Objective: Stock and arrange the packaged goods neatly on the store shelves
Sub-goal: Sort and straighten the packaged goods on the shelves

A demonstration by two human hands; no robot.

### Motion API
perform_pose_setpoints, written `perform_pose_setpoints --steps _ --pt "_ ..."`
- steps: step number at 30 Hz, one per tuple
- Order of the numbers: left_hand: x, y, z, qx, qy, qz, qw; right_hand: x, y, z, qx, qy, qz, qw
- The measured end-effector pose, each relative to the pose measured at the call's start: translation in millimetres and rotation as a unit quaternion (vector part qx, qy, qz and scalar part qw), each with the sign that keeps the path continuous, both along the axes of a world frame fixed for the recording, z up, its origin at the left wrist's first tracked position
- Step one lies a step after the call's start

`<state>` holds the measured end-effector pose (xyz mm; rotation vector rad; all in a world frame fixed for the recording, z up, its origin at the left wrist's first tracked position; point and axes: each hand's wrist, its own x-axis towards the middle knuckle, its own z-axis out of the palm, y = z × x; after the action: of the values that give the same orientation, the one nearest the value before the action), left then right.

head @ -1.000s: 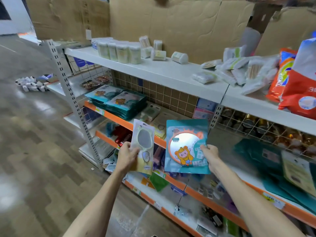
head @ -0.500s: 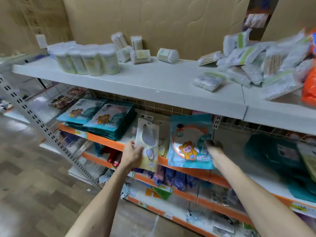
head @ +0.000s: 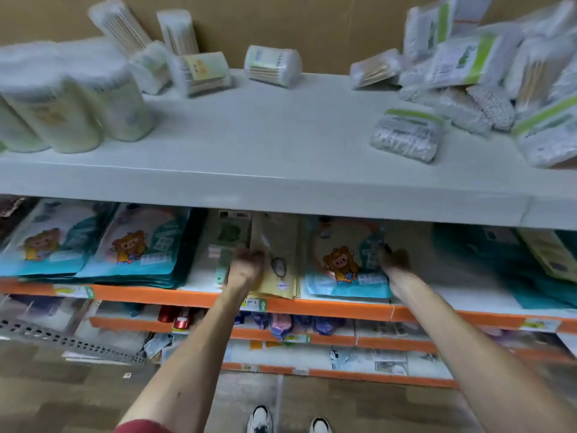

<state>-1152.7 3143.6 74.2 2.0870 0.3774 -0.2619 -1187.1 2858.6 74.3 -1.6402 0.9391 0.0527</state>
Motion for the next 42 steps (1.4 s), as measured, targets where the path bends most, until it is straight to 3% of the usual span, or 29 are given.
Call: perform_pose_setpoints --steps 4,8,15,19,24,32,42 --pt "2.5 -5.2 0.2 0.126 -0.037 -0.049 0.99 4.4 11.6 -3.0 -0.01 0.006 -0.024 1.0" --pt "1.8 5.1 -4.3 0.163 -0.057 -0.114 0.978 6.4 28.9 3.5 -0.048 -0.008 -0.047 0.998" --pt "3.7 14.8 4.2 0.289 -0.08 -0.23 0.926 -5.8 48.9 25.9 -0.089 -0.03 -0.043 0.995" --pt "-1.5 24.7 12.7 0.214 -0.076 -0.26 0.939 -20.2 53.9 36.9 -0.082 -0.036 -0.038 0.995" --pt "-16.4 31.9 58.1 0.375 -0.146 -0.268 0.875 -48.6 66.7 59.2 -0.104 -0.057 -0.043 0.992" --pt "-79.0 61.4 53.3 0.295 -0.188 -0.266 0.898 -112.6 69.9 55.1 -0.073 -0.089 -0.067 0.991" --pt "-121.7 114.2 36.5 0.294 -0.222 -0.314 0.875 -160.2 85.2 32.2 -0.038 -0.08 -0.122 0.989"
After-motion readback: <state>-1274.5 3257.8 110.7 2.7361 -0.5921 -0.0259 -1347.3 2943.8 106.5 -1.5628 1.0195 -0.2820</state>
